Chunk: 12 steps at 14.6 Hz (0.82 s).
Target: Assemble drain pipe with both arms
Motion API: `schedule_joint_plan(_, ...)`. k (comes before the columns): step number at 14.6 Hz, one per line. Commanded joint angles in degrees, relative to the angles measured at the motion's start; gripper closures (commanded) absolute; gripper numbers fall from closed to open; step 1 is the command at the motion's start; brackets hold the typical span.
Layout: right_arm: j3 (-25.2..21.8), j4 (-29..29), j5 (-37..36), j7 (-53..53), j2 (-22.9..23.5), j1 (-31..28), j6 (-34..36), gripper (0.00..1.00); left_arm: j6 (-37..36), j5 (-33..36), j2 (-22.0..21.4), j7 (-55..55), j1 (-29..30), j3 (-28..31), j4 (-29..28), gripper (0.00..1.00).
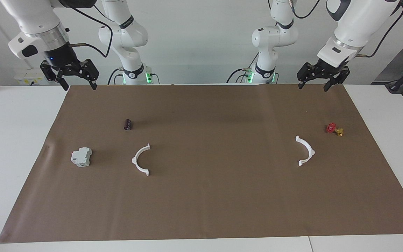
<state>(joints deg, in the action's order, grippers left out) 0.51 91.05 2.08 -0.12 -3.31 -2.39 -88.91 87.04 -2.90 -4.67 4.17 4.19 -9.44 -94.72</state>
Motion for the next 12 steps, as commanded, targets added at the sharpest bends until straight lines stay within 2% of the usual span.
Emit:
schedule_joint_plan(1,0.7,0.4,1.6,0.8,3.0,0.2,-0.5,0.0,0.1,0.7,-1.5,1.4,-0.6,0.4,-1.5,0.0)
schedule_joint_plan(5,1.2,0.4,1.6,0.9,4.9,0.6,-0.6,0.0,-0.1,1.0,-1.5,3.0,-0.5,0.4,-1.3,0.0)
schedule_joint_plan(10,2.4,0.9,4.0,0.9,8.5,0.6,-5.7,0.0,0.0,1.0,-1.6,3.3,-0.5,0.4,-1.6,0.0)
schedule_joint_plan(12,2.4,3.4,4.0,0.9,8.8,0.6,-9.9,0.0,0.2,1.0,-1.6,3.2,-0.5,0.4,-1.6,0.0)
